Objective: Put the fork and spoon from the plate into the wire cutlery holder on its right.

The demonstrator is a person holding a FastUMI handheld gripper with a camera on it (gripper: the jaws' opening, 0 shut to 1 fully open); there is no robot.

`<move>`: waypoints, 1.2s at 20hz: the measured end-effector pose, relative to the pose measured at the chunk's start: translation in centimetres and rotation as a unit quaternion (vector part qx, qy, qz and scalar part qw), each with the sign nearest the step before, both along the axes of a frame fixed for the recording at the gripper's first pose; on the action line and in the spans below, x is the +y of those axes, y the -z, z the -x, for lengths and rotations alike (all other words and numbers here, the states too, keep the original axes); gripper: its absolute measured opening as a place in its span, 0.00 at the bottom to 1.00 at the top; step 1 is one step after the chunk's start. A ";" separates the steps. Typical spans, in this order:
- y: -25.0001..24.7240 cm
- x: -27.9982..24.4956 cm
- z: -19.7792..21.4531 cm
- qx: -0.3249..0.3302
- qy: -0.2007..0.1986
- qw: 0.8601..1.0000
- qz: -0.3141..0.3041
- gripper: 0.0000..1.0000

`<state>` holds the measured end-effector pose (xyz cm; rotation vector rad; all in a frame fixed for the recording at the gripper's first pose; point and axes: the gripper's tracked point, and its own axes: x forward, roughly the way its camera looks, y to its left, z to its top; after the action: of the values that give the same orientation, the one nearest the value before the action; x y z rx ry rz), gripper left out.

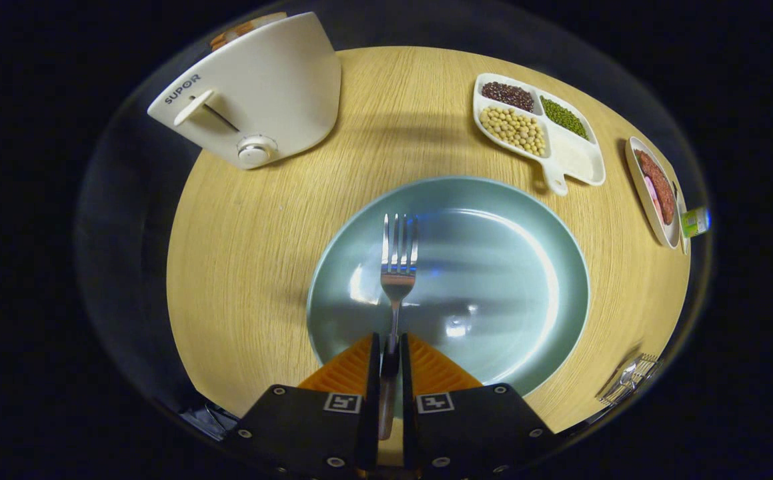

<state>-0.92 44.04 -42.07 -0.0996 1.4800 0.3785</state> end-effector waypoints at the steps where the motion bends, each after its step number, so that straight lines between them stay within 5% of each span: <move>1: 0.1 0.1 0.0 0.002 0.004 1.000 0.000 0.13; 13: -7.7 -5.6 -2.0 -0.087 0.048 0.994 -0.042 0.06; 24: -14.1 -23.2 1.5 -0.136 0.157 0.978 -0.011 0.06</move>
<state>-2.43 20.82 -28.01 0.0974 1.1950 0.1183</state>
